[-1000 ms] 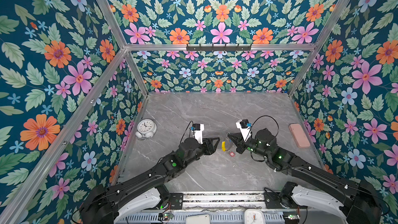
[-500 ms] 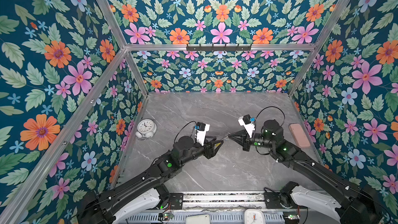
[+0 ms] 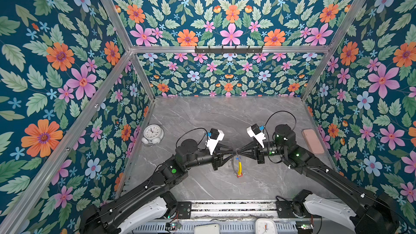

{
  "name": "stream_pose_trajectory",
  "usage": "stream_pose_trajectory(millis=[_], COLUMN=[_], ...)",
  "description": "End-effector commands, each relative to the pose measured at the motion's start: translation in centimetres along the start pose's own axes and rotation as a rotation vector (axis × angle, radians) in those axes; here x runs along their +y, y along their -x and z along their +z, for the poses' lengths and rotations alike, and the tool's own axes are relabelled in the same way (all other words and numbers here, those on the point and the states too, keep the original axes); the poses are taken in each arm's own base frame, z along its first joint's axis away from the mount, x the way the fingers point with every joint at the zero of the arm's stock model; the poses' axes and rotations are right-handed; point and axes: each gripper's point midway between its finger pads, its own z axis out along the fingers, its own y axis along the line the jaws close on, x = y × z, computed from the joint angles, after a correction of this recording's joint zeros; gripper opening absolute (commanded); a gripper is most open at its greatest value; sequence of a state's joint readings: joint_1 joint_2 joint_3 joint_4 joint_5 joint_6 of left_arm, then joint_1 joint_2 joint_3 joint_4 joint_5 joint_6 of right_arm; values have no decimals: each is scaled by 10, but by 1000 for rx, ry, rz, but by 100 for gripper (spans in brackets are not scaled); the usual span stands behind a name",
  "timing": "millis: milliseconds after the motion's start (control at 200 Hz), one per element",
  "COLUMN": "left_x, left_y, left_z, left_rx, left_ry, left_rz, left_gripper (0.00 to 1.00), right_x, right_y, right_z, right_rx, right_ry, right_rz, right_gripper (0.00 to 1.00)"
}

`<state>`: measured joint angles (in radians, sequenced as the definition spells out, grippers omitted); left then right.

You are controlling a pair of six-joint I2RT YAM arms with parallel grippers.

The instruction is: Remove the keys from the keyring

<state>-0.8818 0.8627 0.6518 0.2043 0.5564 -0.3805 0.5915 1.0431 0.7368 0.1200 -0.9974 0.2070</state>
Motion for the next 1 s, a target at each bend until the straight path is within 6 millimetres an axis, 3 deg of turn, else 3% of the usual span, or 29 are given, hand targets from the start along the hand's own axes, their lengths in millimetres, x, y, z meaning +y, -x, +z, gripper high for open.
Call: stream_pose_trajectory(millis=[0,610,1000], left_x=[-10,-10,-7], left_y=[2,7,5], left_z=[0,1,3], left_rx=[5,-18,-15], left_ry=[-53,-169,-171], left_rz=[31,-35,-44], left_gripper=[28,25,12], right_x=[11,8,4], right_y=[2,6,5], right_z=[1,1,4], right_rx=[6,1,20], right_ry=[60,14,-20], right_rz=[-6,-7,-12], right_gripper=[0,0,0])
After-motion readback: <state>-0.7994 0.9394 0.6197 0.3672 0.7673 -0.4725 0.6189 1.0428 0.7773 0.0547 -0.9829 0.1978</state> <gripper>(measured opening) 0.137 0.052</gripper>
